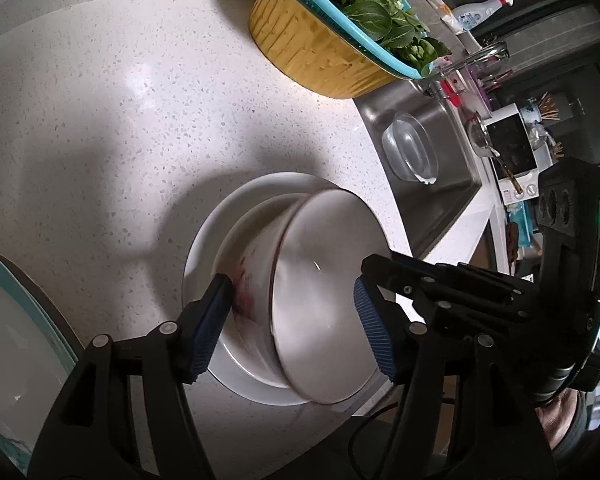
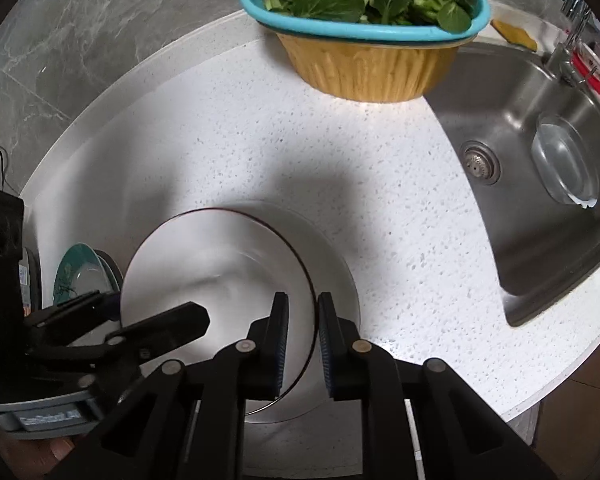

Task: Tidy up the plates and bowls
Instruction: 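Open both tools and release the red-rimmed bowl inside the white bowls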

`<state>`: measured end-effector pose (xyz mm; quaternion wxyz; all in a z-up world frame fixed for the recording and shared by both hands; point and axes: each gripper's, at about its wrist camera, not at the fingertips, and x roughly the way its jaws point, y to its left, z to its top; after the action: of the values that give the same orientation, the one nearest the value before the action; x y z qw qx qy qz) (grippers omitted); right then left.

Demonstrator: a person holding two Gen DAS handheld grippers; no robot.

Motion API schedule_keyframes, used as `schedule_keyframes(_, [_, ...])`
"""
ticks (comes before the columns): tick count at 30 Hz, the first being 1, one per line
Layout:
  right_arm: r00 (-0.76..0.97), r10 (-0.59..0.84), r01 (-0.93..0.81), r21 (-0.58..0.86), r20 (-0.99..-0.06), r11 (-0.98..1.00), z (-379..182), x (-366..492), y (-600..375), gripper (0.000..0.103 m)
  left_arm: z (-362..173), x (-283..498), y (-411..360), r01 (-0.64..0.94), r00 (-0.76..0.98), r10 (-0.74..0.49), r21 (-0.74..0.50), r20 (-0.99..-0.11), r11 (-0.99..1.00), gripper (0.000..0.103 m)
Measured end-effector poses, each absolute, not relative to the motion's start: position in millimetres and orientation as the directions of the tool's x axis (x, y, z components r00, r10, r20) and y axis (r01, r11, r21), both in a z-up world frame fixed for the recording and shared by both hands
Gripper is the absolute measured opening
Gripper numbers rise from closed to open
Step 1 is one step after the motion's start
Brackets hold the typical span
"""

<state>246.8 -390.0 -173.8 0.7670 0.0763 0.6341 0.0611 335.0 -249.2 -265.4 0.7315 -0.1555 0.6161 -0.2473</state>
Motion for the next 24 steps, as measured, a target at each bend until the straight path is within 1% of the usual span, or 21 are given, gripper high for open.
schedule_keyframes(4, [0.175, 0.2, 0.01, 0.205, -0.964, 0.979, -180, 247, -392, 0.016, -265, 335, -249, 0.171, 0.119, -0.552, -0.531, -0.825, 0.83, 0.062])
schedule_keyframes(9, [0.17, 0.183, -0.002, 0.185, -0.968, 0.983, -181, 247, -389, 0.015, -259, 332, -249, 0.201, 0.131, -0.531, -0.502, -0.837, 0.841, 0.062])
schedule_keyframes(10, [0.167, 0.174, -0.015, 0.174, -0.971, 0.985, -182, 247, -386, 0.015, -259, 331, -250, 0.209, 0.131, -0.521, -0.49, -0.843, 0.846, 0.062])
schedule_keyframes(11, [0.165, 0.169, -0.027, 0.167, -0.972, 0.986, -182, 246, -383, 0.013, -258, 331, -251, 0.215, 0.131, -0.514, -0.481, -0.848, 0.85, 0.062])
schedule_keyframes(14, [0.173, 0.142, -0.066, 0.132, -0.975, 0.989, -181, 246, -377, 0.012, -257, 330, -252, 0.231, 0.131, -0.492, -0.456, -0.861, 0.859, 0.062])
schedule_keyframes(17, [0.174, 0.147, -0.077, 0.135, -0.974, 0.988, -181, 245, -376, 0.012, -257, 330, -251, 0.239, 0.126, -0.485, -0.448, -0.865, 0.862, 0.062])
schedule_keyframes(21, [0.174, 0.159, -0.084, 0.146, -0.972, 0.986, -180, 244, -375, 0.012, -256, 330, -257, 0.278, 0.106, -0.436, -0.394, -0.894, 0.876, 0.063])
schedule_keyframes(24, [0.167, 0.177, -0.082, 0.165, -0.97, 0.983, -180, 244, -376, 0.011, -255, 331, -260, 0.292, 0.096, -0.419, -0.377, -0.903, 0.879, 0.063])
